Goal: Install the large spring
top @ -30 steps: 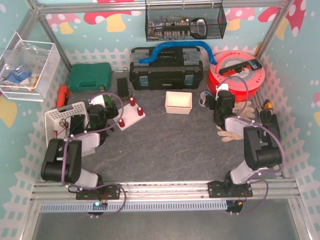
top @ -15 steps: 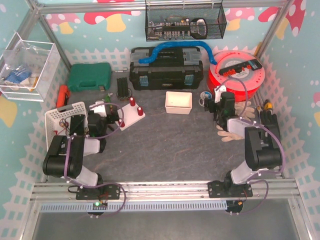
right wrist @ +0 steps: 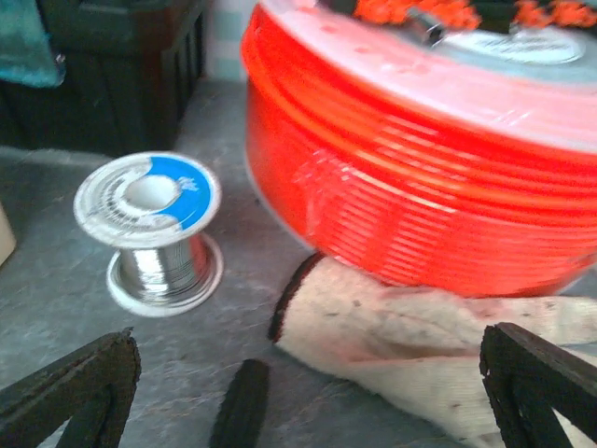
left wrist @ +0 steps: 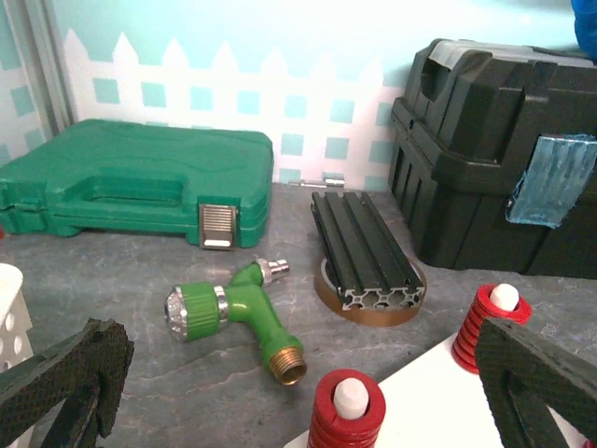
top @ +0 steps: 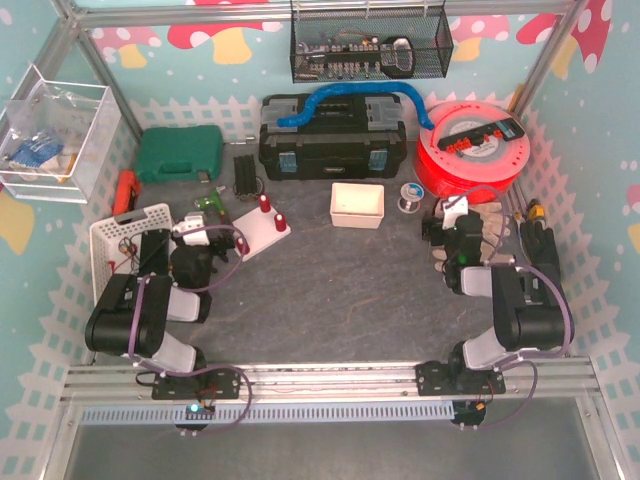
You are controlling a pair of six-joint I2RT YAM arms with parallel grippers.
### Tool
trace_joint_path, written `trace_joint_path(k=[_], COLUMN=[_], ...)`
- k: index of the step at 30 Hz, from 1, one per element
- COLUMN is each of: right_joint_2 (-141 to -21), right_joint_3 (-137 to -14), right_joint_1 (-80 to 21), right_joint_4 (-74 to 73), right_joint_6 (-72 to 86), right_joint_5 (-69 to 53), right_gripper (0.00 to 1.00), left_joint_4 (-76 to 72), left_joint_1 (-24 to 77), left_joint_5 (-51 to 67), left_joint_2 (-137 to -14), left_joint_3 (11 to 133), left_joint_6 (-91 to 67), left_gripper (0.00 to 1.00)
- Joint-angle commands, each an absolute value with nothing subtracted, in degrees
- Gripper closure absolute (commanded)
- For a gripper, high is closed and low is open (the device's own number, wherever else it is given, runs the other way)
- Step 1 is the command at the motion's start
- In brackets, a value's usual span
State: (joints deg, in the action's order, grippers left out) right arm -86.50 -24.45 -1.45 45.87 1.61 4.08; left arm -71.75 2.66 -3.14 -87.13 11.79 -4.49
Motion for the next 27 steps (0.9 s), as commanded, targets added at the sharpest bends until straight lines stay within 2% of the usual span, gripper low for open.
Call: trace_joint_path(k=[1, 5, 27], right_joint_2=[-85.64, -86.80, -86.66], right_joint_3=[-19.22, -12.60, -12.31], right_joint_1=[0.68, 1.71, 0.97], right_joint_4=[60.38, 73.41, 73.43], right_joint_6=[0.15, 0.90, 0.51], right_joint_5=[0.03, -0.94, 0.77], right_gripper=[0.01, 0.01, 0.01], left_joint_4=[-74.23, -74.11, -74.08], left_joint_1=[2.64, 2.72, 2.70], left_joint_5=[-4.11, -4.15, -4.14], left_joint_2=[-87.33, -87.22, -87.28], left_joint_3=[12.41, 12.44, 12.48], left_joint_6=[-5.17, -5.14, -5.10], left_gripper=[0.01, 0.01, 0.01])
